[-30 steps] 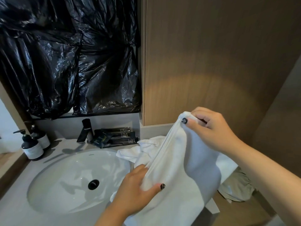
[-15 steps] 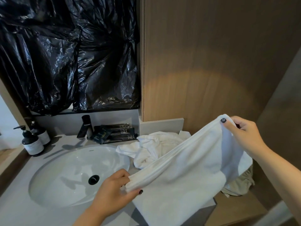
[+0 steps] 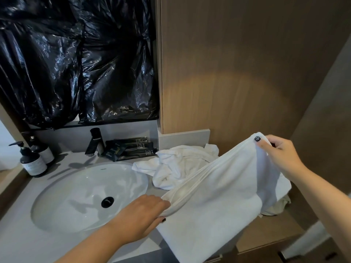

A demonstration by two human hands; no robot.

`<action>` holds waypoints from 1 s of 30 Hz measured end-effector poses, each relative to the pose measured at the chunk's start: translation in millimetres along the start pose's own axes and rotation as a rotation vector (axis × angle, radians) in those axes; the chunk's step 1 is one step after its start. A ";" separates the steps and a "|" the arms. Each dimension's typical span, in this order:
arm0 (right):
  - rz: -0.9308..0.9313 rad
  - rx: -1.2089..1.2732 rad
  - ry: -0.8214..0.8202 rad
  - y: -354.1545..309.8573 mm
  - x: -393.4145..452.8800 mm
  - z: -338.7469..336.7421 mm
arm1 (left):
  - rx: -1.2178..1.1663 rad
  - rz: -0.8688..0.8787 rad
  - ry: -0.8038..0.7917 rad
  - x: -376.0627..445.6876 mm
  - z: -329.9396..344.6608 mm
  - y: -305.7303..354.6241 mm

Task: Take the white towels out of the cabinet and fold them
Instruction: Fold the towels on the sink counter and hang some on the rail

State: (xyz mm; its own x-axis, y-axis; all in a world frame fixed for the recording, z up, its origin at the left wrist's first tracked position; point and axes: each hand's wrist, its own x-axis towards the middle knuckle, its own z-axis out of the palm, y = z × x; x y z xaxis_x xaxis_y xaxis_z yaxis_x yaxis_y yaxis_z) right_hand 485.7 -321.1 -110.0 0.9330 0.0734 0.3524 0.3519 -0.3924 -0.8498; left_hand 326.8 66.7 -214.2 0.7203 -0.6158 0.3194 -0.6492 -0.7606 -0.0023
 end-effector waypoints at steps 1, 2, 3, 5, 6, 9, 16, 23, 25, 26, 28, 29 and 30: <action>-0.008 0.000 -0.006 1.7 0.2 -1.4 | -0.010 -0.026 -0.006 -2.1 2.3 -1.2; -0.013 -0.005 -0.013 2.7 -0.2 -3.1 | -0.045 -0.041 -0.010 -3.9 4.8 -1.9; -0.017 -0.014 -0.015 3.7 -0.7 -5.0 | -0.096 -0.050 -0.022 -5.9 7.6 -2.5; -0.021 -0.024 -0.018 5.6 -1.6 -8.3 | -0.163 -0.034 -0.031 -8.5 14.0 -3.0; -0.020 -0.029 -0.016 6.5 -1.6 -9.7 | -0.182 -0.042 -0.021 -8.9 16.9 -2.2; -0.022 -0.053 -0.025 8.5 -0.1 -14.3 | -0.306 -0.190 -0.055 -6.3 23.6 2.9; -0.022 -0.079 -0.013 12.2 2.2 -20.6 | -0.186 -0.037 -0.061 9.2 19.3 3.0; 0.016 -0.079 -0.022 21.4 0.1 -31.9 | -0.266 -0.061 -0.266 23.4 14.0 -5.2; 0.054 -0.032 0.033 31.0 -3.3 -45.9 | -0.383 -0.154 -0.177 29.0 -2.2 -9.6; 0.076 -0.010 0.060 34.7 -7.3 -50.9 | -0.452 -0.202 -0.113 33.1 -12.8 -13.0; 0.135 0.034 0.081 40.5 -15.9 -53.4 | -0.485 -0.242 -0.047 41.7 -33.0 -19.4; 0.161 0.053 0.086 43.7 -20.4 -51.9 | -0.439 -0.241 -0.040 45.4 -40.9 -21.5; 0.179 0.067 0.091 46.9 -24.9 -49.5 | -0.393 -0.235 -0.031 48.0 -46.8 -23.7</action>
State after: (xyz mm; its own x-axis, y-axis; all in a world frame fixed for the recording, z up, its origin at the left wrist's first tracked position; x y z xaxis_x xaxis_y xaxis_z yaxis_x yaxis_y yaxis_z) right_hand 475.2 -386.7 -139.3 0.9713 -0.0766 0.2250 0.1882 -0.3301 -0.9250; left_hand 365.3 64.9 -154.4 0.8621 -0.4463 0.2399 -0.5066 -0.7482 0.4285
